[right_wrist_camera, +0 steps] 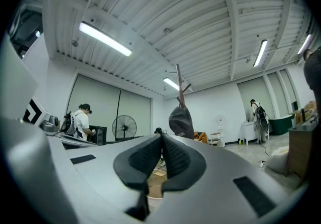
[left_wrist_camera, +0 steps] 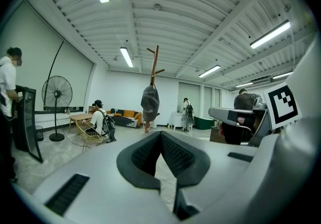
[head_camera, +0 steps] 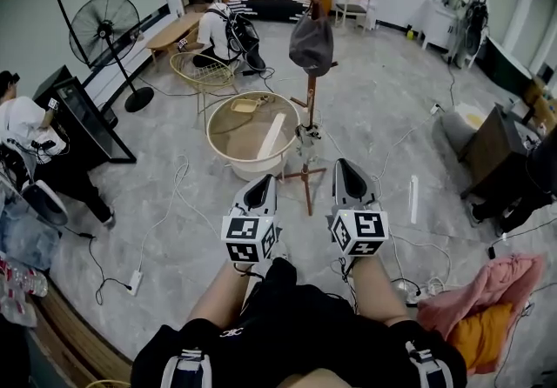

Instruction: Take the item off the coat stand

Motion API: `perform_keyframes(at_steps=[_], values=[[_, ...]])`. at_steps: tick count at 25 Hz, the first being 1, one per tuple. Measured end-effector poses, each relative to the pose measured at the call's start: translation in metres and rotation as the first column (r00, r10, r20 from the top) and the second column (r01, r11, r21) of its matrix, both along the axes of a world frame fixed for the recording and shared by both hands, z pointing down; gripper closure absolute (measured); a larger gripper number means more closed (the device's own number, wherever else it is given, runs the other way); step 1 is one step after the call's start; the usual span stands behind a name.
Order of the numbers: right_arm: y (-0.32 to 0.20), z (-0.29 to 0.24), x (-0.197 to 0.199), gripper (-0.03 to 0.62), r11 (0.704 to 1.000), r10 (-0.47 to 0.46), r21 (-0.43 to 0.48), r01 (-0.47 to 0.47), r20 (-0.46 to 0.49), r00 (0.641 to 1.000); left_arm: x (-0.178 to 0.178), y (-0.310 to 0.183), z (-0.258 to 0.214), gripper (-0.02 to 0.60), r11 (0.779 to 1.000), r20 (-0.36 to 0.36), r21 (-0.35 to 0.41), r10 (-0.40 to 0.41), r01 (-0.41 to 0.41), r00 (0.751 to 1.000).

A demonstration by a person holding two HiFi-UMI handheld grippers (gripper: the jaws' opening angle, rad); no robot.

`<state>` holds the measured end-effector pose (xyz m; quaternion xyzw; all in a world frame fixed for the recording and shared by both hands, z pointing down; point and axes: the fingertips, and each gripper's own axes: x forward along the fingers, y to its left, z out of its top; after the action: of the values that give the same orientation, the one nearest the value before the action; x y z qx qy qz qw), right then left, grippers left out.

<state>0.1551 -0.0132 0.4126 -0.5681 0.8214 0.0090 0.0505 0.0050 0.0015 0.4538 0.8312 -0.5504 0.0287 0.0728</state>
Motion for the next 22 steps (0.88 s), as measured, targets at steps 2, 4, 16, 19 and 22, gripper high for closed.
perform_keyframes(at_steps=[2,4,16,19,22], values=[[-0.027,0.002,-0.003,0.577,1.000,0.001,-0.004,-0.001,-0.005,1.000,-0.002,-0.028,0.003,0.563,1.000,-0.007,-0.001,0.008,-0.008,1.000],[-0.064,-0.003,-0.006,0.577,1.000,0.005,0.010,-0.005,-0.009,1.000,-0.004,-0.066,0.002,0.565,1.000,-0.005,0.008,0.016,-0.015,1.000],[-0.279,-0.052,-0.054,0.577,0.997,0.018,0.079,-0.017,-0.004,1.000,-0.057,-0.287,-0.043,0.563,0.998,0.004,0.069,0.010,-0.011,1.000],[-0.322,-0.044,-0.068,0.577,0.997,0.028,0.072,-0.027,-0.005,1.000,-0.071,-0.330,-0.036,0.563,0.998,0.020,0.066,0.014,-0.015,1.000],[-0.358,-0.036,-0.077,0.577,0.997,0.048,0.063,-0.047,-0.013,0.999,-0.084,-0.368,-0.026,0.563,0.998,0.020,0.054,0.025,-0.026,0.999]])
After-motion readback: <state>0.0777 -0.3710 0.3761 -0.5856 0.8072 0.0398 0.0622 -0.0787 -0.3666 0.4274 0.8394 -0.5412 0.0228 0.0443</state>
